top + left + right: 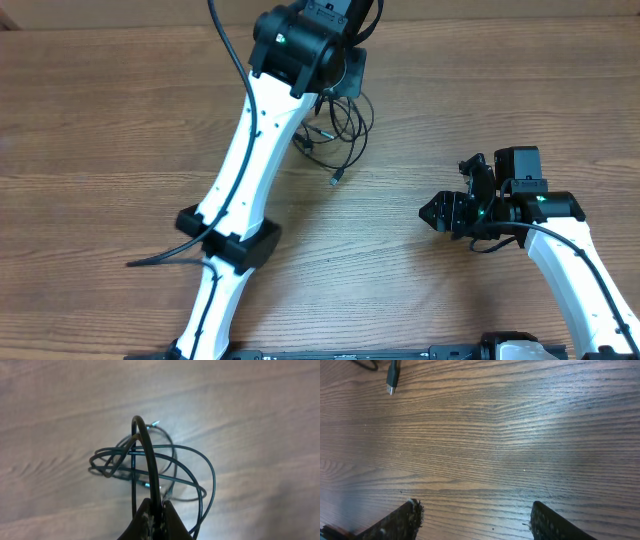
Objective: Untangle cables
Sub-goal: 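Lift the cable pile with the left gripper and shake it upward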
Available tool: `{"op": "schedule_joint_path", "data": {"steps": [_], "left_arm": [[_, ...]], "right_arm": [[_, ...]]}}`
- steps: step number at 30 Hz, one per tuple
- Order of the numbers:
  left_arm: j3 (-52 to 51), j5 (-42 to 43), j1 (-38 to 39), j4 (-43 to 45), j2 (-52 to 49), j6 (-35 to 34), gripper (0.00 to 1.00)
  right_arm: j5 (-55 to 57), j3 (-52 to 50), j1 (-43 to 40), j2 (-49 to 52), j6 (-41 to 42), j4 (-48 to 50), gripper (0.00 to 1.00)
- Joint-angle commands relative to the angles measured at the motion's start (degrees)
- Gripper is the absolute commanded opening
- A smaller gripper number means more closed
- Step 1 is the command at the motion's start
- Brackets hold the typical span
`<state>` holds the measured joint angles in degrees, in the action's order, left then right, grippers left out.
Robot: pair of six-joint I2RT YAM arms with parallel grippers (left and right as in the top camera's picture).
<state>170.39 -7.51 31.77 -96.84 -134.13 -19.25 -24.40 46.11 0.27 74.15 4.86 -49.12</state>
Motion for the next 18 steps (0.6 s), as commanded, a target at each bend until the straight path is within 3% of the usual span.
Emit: {"op": "schedule_joint_path", "data": {"steps": [1, 10, 14, 18], "left_arm": [[-14.2, -0.8, 0.1, 0.0, 9.9, 1.5, 0.04], [-48.6, -5.1, 0.0, 0.0, 35.3, -2.0, 0.04], [-54.5, -5.1, 0.0, 0.0, 43.9, -7.1, 0.04], [-55.5, -3.0, 0.1, 3.8, 45.5, -9.3, 0.04]], "right_arm": [[0.4, 0.4, 0.0, -0.5, -0.2, 0.1, 0.68], [0.4, 0.4, 0.0, -0.5, -0.2, 0.7, 0.68], [0.2, 0.4, 0.1, -0.5, -0.2, 0.8, 0.68], [-12.3, 0.4, 0.1, -0.5, -0.5, 3.0, 0.77]]}}
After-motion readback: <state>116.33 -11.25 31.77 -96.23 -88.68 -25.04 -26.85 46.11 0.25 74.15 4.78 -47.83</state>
